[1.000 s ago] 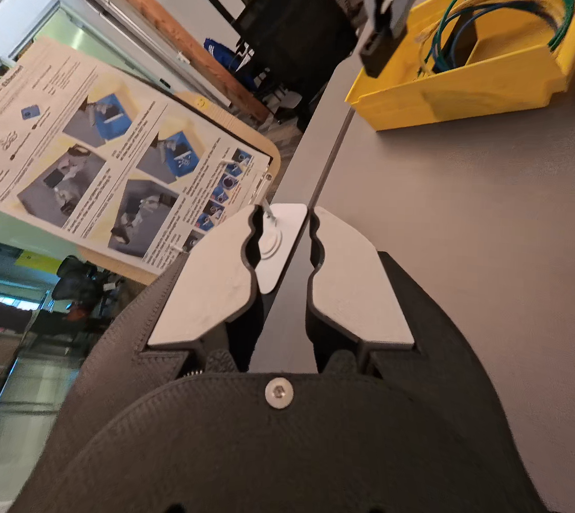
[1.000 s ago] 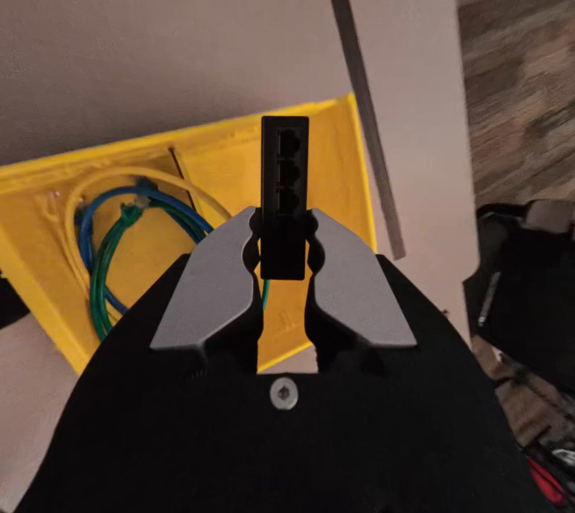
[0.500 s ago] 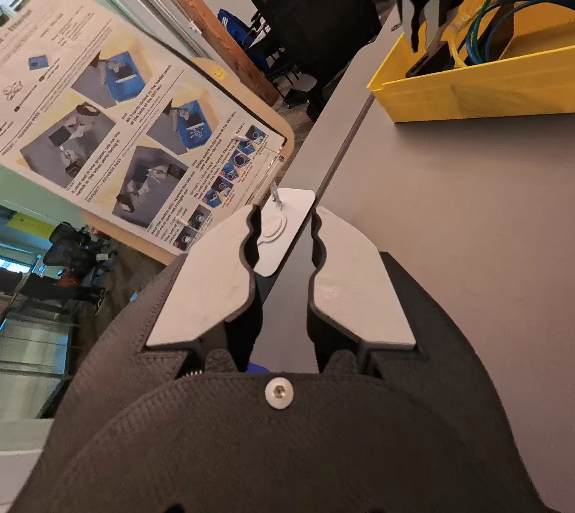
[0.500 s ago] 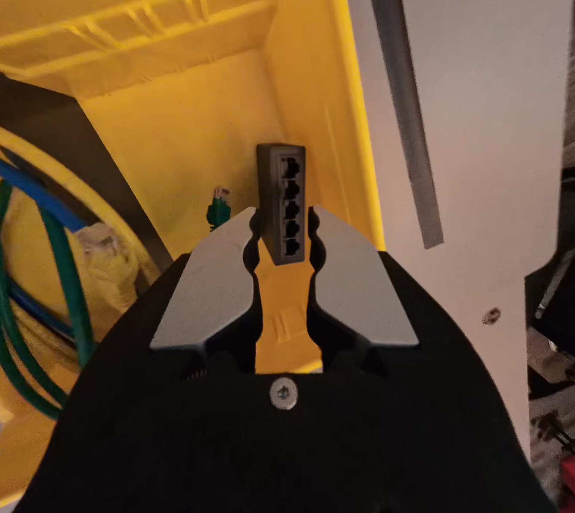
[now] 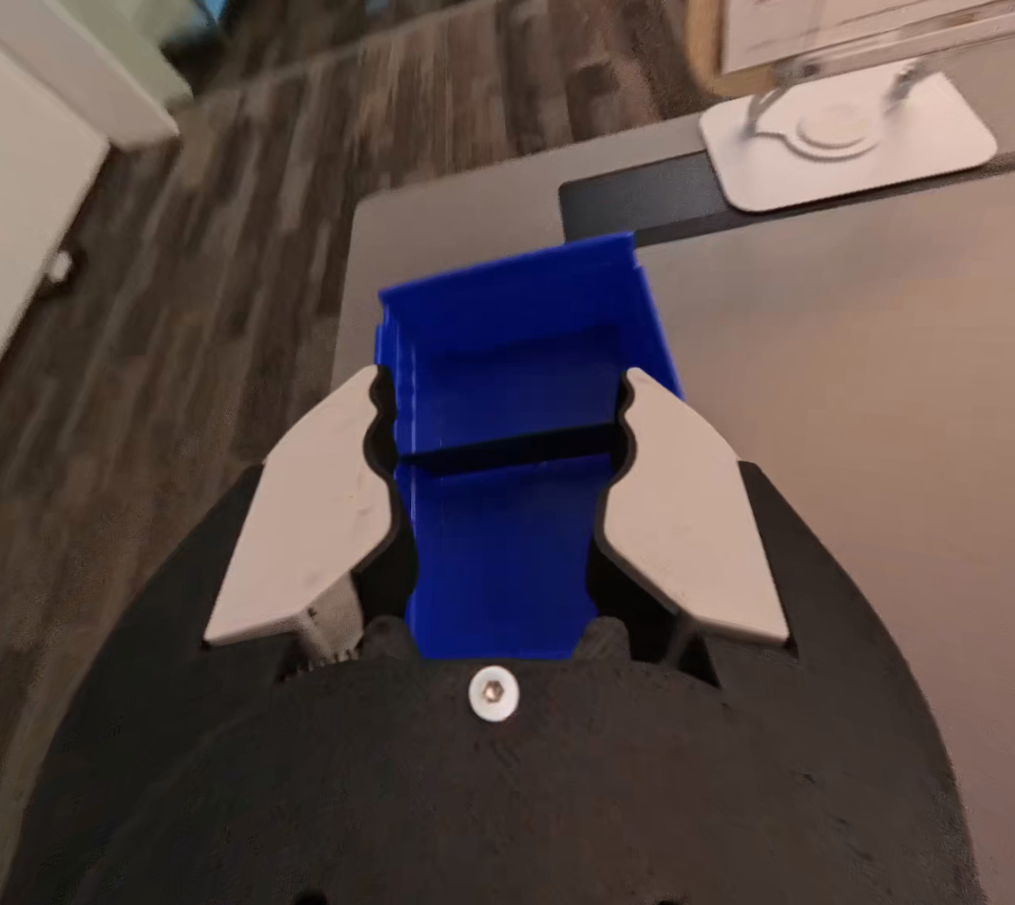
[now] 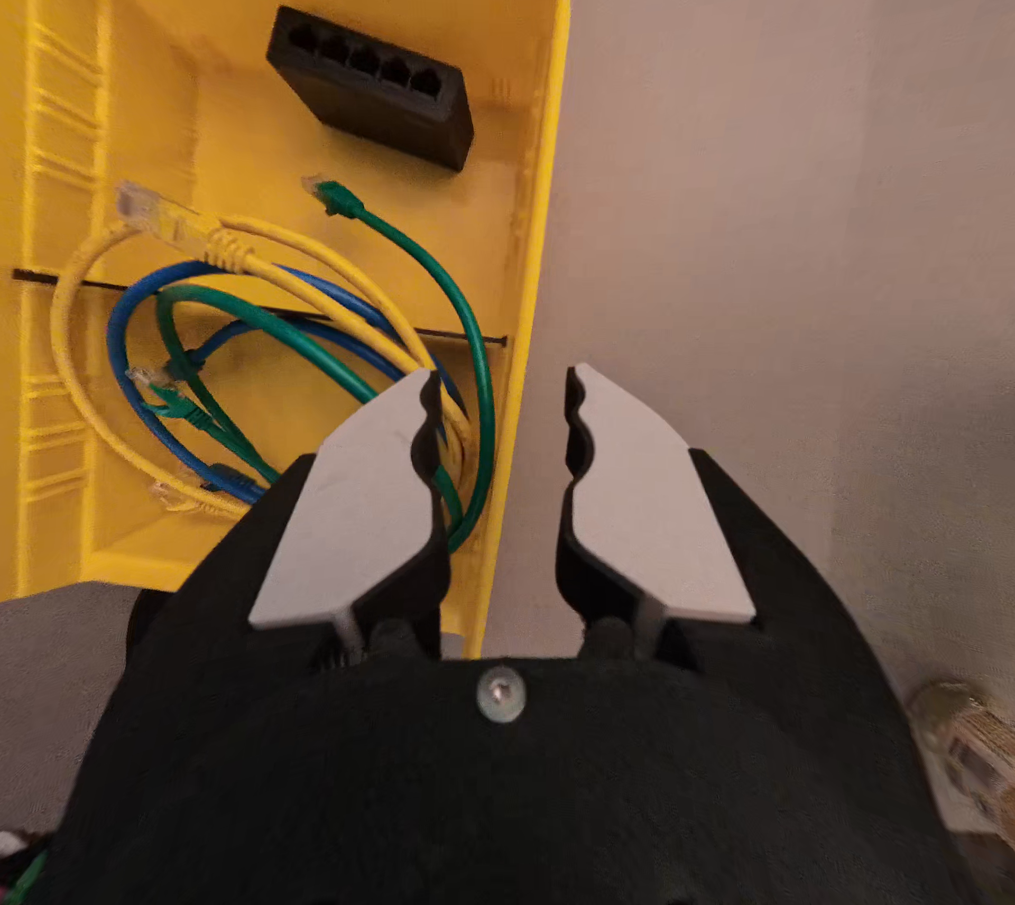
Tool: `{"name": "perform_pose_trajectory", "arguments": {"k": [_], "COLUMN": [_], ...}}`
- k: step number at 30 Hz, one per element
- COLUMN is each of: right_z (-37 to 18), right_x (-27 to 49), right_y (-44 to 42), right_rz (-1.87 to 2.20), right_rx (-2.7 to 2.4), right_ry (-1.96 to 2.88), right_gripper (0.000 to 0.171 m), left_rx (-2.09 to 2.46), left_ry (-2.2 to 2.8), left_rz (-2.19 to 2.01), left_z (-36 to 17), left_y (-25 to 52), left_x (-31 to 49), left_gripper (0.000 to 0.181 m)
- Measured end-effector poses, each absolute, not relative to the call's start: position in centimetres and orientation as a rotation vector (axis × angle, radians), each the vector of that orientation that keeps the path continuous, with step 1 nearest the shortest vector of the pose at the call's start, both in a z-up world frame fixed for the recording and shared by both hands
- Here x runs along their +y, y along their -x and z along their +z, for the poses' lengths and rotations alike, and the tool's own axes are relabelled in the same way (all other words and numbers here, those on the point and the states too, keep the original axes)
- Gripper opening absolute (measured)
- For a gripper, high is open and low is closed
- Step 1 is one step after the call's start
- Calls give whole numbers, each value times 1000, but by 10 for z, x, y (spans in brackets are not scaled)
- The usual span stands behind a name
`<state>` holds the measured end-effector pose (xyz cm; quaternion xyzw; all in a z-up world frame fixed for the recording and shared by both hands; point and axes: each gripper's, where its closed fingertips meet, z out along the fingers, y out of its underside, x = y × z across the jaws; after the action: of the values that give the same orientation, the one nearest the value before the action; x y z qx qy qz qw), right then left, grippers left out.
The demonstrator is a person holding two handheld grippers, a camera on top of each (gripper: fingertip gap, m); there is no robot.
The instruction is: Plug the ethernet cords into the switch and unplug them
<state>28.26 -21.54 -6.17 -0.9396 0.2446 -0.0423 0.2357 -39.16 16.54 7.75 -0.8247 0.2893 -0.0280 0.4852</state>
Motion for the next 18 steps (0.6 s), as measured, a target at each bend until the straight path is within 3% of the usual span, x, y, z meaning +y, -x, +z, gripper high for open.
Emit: {"name": "perform_pose_trajectory", "arguments": {"k": [1,3,8,18], "right_z": [-72,-87,-94,-102], "right_x": [-223,-235,-225,-216], "right_y": [-283,-285,-269,-263], "right_rz": [-75,-19,200,201], "right_rx": [693,753,781,800], "right_ry": [2613,2660,2644,2685], "right_gripper": [45,46,13,12], "left_rx": [653,552,383,435], "left_ry": [2054,2145,2383,2666], "left_rz": [-76,-55,-52,-76], "left_z": [70,54,7,-77], "left_y": [406,438,492,513], "left_x": [171,179,186,204], "left_gripper": [77,76,78,71]}}
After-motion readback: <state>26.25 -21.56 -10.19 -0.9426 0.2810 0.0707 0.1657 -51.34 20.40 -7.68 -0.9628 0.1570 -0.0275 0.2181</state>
